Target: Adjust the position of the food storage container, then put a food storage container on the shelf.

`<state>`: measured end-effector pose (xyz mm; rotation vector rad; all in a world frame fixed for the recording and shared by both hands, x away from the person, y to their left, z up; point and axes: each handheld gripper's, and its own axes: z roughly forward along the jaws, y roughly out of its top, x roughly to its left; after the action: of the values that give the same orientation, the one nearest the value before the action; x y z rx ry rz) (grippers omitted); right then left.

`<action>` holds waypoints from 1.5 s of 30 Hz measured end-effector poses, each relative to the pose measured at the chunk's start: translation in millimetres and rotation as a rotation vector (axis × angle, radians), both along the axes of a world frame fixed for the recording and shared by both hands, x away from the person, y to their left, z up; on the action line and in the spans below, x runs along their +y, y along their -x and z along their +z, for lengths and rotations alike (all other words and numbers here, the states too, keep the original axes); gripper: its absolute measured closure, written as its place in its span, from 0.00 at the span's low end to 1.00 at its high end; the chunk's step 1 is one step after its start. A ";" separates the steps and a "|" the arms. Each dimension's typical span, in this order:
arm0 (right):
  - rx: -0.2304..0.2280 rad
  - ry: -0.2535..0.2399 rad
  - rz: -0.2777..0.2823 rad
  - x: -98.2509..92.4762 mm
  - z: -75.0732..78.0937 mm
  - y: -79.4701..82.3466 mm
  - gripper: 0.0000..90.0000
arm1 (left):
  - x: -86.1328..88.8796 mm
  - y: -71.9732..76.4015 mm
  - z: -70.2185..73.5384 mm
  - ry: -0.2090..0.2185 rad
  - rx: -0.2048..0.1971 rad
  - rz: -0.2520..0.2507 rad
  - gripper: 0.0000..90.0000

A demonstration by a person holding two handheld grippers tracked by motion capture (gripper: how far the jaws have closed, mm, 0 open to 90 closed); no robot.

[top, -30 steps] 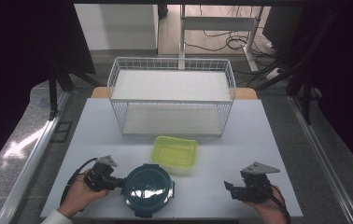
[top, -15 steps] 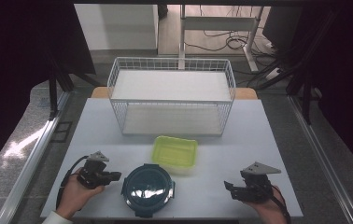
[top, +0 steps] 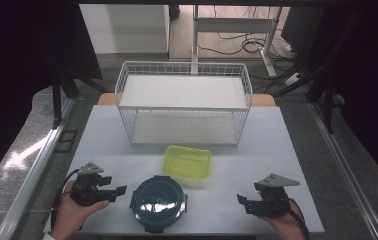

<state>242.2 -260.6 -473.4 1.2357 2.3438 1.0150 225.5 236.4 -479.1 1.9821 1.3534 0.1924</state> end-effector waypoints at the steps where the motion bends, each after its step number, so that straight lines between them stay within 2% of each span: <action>1: 0.001 -0.006 -0.001 0.0 0.1 -0.1 0.26 | 0.7 0.2 0.1 0.011 0.008 0.002 0.27; 2: 0.009 -0.021 0.000 0.4 0.3 -0.4 0.26 | 1.9 0.9 0.2 0.028 0.018 0.006 0.25; 3: 0.009 -0.021 0.000 0.4 0.3 -0.4 0.26 | 1.9 0.9 0.2 0.028 0.018 0.006 0.24; 7: 0.038 -0.076 0.017 4.4 3.3 0.9 0.24 | 3.1 2.5 2.5 0.049 0.026 0.013 0.22; 10: 0.038 -0.094 0.038 8.9 5.9 2.9 0.23 | 2.8 3.6 4.1 0.062 0.037 0.007 0.19; 12: 0.051 -0.119 0.055 14.7 7.9 4.6 0.21 | 2.3 4.5 4.9 0.072 0.042 0.004 0.16; 15: 0.066 -0.131 0.069 19.3 7.5 5.0 0.20 | 1.9 5.3 5.6 0.091 0.046 0.002 0.14; 16: 0.091 -0.141 0.068 25.3 6.3 5.3 0.18 | 1.5 6.5 6.6 0.107 0.041 0.008 0.14; 18: 0.102 -0.150 0.065 28.0 5.5 5.3 0.18 | 1.2 7.6 7.9 0.118 0.037 0.015 0.13; 20: 0.142 -0.178 0.073 36.9 3.6 5.3 0.17 | -0.4 9.6 9.8 0.141 0.041 0.009 0.13; 22: 0.182 -0.203 0.091 52.3 2.7 6.4 0.15 | -2.5 11.5 10.4 0.161 0.047 -0.002 0.12; 23: 0.182 -0.203 0.091 52.3 2.7 6.4 0.15 | -3.5 12.0 10.4 0.169 0.050 -0.004 0.12; 26: 0.213 -0.234 0.103 67.9 2.9 5.8 0.14 | -6.6 12.6 8.4 0.179 0.064 -0.017 0.11; 31: 0.238 -0.253 0.109 81.8 1.1 4.2 0.14 | -9.8 10.3 2.4 0.199 0.093 -0.028 0.11; 32: 0.251 -0.271 0.108 87.0 -0.5 3.1 0.14 | -10.4 10.0 1.5 0.201 0.098 -0.030 0.11; 40: 0.292 -0.309 0.100 107.3 -5.3 1.8 0.13 | -17.2 6.0 -2.3 0.250 0.122 -0.040 0.11; 45: 0.311 -0.324 0.104 117.1 -7.2 2.0 0.13 | -18.4 3.5 -7.9 0.251 0.148 -0.044 0.12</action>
<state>240.3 -143.5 -480.5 1.4954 2.5702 1.3675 222.1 218.0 -487.0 1.8405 1.3523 -0.1419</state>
